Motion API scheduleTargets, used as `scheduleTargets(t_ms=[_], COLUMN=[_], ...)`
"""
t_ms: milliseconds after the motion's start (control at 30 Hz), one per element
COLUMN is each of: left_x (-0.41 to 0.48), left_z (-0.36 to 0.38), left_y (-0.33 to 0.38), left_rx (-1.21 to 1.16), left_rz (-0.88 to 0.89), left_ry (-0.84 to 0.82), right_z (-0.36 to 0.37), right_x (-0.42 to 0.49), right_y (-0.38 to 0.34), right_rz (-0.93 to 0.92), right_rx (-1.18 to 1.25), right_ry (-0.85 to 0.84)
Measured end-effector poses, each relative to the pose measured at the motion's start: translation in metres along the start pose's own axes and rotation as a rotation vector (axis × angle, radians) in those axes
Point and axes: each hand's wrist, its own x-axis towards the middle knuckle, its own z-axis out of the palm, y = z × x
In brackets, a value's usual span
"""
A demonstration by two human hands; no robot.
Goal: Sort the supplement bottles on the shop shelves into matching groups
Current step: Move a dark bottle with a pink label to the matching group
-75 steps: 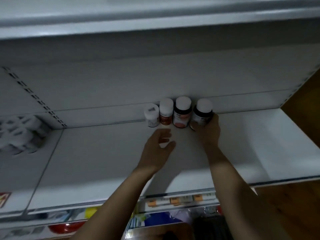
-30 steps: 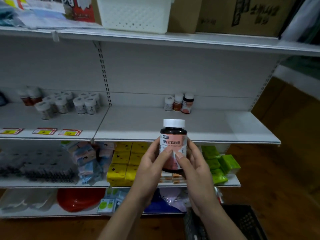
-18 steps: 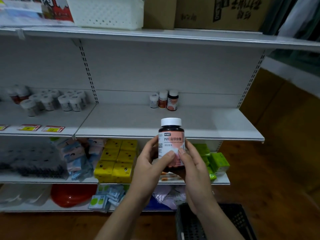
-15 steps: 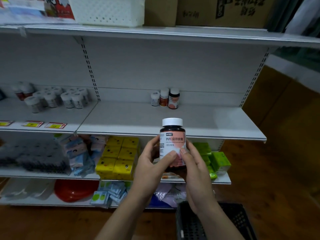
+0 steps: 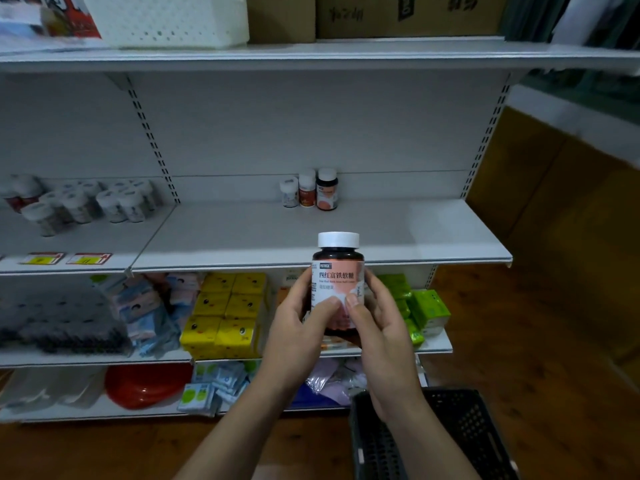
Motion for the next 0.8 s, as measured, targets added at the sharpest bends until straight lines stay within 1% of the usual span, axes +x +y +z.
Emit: scheduleTargets(t_ms=[100, 300, 467, 600, 667, 800], left_x=[-0.001, -0.005, -0.006, -0.011, -0.015, -0.026], left_z=[0.003, -0.004, -0.019, -0.046, -0.065, -0.122], left_y=[0.002, 0.006, 0.005, 0.000, 0.001, -0.005], left_rx=[-0.003, -0.043, -0.030, -0.039, -0.047, -0.093], left_rz=[-0.001, 0.007, 0.025, 0.037, 0.033, 0.000], left_ry=[-0.027, -0.022, 0.037, 0.112, 0.117, 0.156], right_z=[-0.003, 0.004, 0.020, 0.045, 0.064, 0.117], right_x=[-0.003, -0.004, -0.001, -0.001, 0.000, -0.005], right_y=[-0.001, -0.002, 0.006, 0.011, 0.014, 0.027], right_rz=[-0.016, -0.019, 0.028, 0.052, 0.046, 0.036], right_rx=[-0.003, 0.012, -0.020, -0.045, -0.058, -0.118], right_ry=[0.012, 0.023, 0.012, -0.072, -0.098, -0.171])
